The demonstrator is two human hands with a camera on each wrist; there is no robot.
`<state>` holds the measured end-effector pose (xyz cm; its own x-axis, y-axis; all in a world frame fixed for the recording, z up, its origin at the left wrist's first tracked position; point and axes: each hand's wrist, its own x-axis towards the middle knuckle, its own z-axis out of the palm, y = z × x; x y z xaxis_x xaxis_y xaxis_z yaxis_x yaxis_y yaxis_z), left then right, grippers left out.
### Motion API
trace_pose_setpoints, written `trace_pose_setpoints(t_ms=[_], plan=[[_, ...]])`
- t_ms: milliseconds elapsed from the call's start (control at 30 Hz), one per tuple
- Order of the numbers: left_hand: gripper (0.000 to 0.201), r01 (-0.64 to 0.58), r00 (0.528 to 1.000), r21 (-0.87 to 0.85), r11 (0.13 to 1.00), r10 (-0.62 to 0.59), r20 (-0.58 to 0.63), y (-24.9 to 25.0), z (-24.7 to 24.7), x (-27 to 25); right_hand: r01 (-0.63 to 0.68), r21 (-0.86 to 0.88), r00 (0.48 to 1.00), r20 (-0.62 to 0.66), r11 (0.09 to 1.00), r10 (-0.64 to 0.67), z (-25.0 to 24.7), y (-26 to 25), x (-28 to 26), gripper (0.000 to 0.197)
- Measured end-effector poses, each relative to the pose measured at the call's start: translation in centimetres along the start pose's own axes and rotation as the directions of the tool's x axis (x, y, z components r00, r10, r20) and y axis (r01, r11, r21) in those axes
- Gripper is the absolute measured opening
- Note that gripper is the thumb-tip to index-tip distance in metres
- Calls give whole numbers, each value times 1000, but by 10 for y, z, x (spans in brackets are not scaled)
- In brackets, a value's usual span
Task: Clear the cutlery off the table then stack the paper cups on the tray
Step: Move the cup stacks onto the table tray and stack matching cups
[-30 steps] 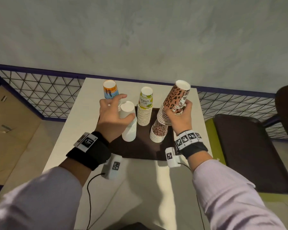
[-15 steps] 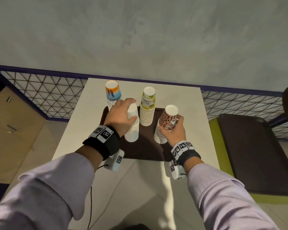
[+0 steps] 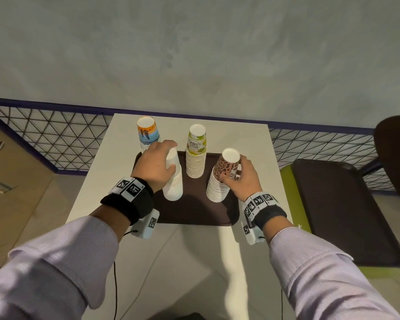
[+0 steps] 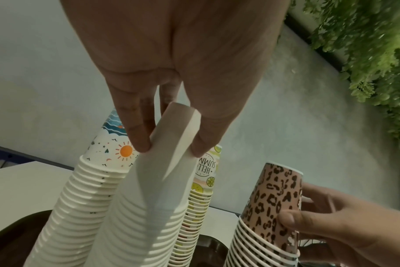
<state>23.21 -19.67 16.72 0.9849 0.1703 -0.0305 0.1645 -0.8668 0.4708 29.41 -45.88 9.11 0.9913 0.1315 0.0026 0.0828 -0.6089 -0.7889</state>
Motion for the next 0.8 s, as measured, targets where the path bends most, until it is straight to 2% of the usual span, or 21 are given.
trace_pose_setpoints(t_ms=[167, 300, 400, 500, 633, 700, 800], plan=[[74, 20, 1000, 27, 999, -20, -12, 12, -1, 0, 30, -31, 999, -34, 999, -31, -4, 1, -1, 73], [79, -21, 988, 40, 999, 27, -151, 37, -5, 4, 34, -13, 999, -27, 999, -34, -5, -3, -1, 74], [79, -50, 976, 35, 998, 56, -211, 63, -8, 15, 42, 32, 999, -12, 999, -41, -7, -5, -1, 85], [84, -38, 986, 49, 998, 46, -163, 83, -6, 33, 20, 74, 1000, -12, 997, -20, -11, -9, 0, 101], [88, 45, 999, 123, 991, -40, -37, 97, 7, 59, 33, 117, 999, 11, 993, -34, -11, -15, 4, 108], [88, 86, 996, 166, 982, -88, 9, 101, 13, 70, 104, 84, 995, -14, 991, -103, -10, -15, 5, 109], [85, 129, 988, 195, 972, -143, 59, 99, 20, 88, 256, -57, 964, -54, 965, -259, -8, -11, 3, 104]])
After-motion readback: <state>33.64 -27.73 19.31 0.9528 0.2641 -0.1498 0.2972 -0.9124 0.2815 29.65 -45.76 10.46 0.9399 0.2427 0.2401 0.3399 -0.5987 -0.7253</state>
